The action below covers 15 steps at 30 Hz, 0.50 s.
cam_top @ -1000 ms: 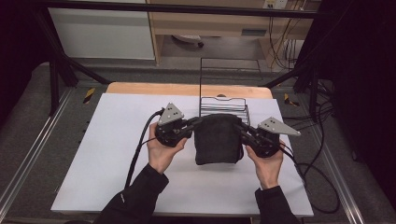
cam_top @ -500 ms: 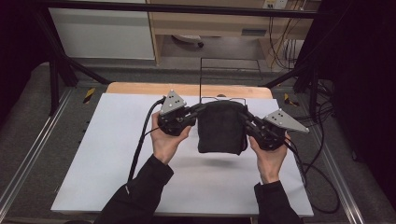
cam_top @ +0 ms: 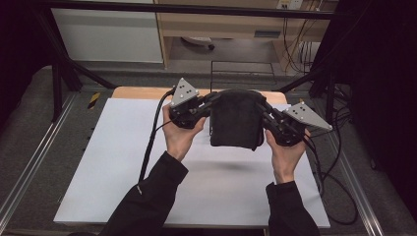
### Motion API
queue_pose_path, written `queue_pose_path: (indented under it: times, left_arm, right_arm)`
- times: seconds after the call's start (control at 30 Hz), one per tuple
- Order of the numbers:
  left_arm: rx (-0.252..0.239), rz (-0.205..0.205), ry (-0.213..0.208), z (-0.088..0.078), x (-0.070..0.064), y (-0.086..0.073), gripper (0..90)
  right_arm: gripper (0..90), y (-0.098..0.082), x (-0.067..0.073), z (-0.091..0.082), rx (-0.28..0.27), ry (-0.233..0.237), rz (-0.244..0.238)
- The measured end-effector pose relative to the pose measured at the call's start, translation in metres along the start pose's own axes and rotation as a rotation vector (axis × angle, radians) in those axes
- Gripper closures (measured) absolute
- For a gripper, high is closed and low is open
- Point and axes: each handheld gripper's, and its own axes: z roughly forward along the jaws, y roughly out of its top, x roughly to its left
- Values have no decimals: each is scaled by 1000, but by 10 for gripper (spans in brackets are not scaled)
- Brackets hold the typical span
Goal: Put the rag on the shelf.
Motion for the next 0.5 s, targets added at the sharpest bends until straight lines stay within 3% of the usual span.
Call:
queue_pose_path:
  times: [0.5]
  left_arm:
    - [-106,-1,8,10,6,36,817]
  right_arm:
    - [796,39,-7,8,-94,-29,-18]
